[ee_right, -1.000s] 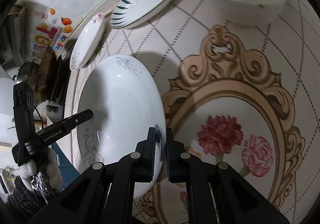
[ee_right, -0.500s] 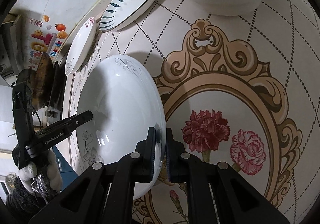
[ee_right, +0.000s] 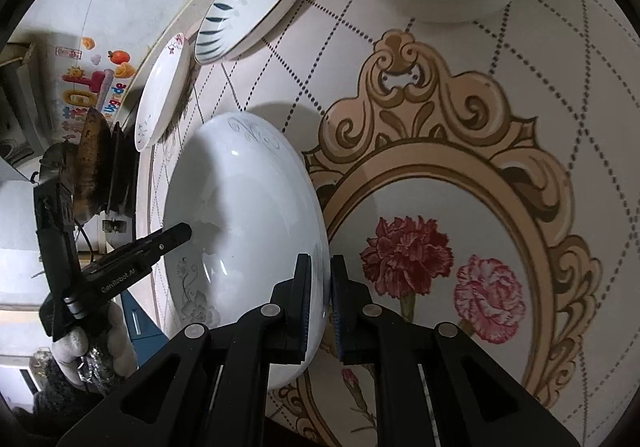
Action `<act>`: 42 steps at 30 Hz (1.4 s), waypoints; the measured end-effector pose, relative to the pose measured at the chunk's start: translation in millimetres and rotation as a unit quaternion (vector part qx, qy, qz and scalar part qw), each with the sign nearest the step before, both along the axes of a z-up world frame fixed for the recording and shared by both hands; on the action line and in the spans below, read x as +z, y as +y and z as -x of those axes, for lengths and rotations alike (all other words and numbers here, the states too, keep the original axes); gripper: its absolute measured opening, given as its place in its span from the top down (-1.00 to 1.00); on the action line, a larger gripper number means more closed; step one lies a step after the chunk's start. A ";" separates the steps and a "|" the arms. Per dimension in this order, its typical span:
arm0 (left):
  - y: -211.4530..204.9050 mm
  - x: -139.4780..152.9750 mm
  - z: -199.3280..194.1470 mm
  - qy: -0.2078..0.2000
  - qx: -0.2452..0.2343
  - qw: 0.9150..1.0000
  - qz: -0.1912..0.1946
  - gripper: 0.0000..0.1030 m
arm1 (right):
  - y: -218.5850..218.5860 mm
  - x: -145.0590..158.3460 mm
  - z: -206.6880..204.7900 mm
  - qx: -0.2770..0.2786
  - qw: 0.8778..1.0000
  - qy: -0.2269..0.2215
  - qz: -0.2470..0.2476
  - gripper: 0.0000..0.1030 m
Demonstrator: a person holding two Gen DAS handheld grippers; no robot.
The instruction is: Organize plates and bowls
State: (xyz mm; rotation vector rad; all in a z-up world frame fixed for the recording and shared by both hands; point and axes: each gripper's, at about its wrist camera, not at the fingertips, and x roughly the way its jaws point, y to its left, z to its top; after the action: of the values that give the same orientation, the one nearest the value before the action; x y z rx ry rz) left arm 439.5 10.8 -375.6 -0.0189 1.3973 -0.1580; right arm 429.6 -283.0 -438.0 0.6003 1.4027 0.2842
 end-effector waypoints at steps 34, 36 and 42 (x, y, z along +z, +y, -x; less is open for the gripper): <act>188.0 -25.4 -180.7 -0.022 0.250 0.966 0.063 0.43 | 215.3 2.5 -352.7 0.132 0.990 -0.048 -0.001 0.70; 190.9 -25.3 -180.9 -0.024 0.250 0.966 0.057 0.56 | 219.8 1.5 -352.1 0.140 0.989 -0.050 0.004 0.77; 192.8 -23.4 -175.1 -0.028 0.248 0.967 0.059 0.63 | 225.2 3.3 -347.9 0.151 0.987 -0.060 0.019 0.77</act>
State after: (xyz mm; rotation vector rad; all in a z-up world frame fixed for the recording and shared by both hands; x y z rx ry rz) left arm 614.6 203.5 -399.0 -0.4557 1.2854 0.1746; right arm 777.5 -57.7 -434.6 0.3321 1.3770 0.5263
